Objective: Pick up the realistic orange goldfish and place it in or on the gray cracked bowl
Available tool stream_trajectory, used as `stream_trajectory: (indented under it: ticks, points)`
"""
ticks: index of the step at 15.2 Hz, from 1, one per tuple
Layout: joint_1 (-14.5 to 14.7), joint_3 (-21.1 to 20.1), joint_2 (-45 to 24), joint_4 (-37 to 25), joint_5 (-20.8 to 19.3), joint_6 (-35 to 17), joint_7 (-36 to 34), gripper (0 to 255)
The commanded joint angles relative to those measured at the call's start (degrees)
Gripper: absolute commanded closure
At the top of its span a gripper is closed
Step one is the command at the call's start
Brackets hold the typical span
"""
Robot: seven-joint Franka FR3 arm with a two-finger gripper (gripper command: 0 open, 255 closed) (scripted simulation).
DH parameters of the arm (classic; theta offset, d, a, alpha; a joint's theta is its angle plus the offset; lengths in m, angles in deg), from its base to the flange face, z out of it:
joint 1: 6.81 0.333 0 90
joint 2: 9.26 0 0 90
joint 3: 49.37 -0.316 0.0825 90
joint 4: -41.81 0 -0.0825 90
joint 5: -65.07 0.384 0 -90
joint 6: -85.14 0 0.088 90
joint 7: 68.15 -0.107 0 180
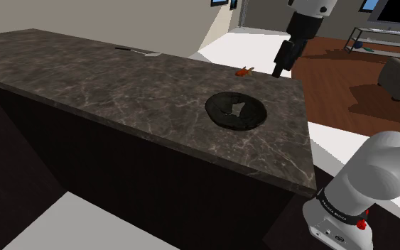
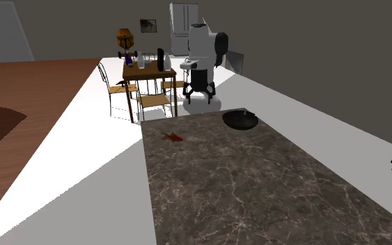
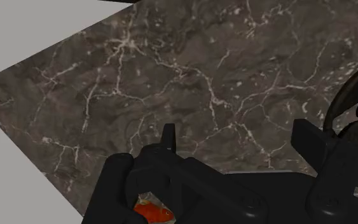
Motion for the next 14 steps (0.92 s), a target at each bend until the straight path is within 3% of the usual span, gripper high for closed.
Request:
stream_trajectory:
  ticks: [1,8,14]
  points:
    - [0.0,0.0,0.0,0.0,0.0,0.0,0.0,0]
    - [6.1,10.8,-12.2,-6.5,-6.6,-4.2,32.1,0]
    - [11.0,16.8,-25.7,-16.8,-8.1,-6.6,58.5,0]
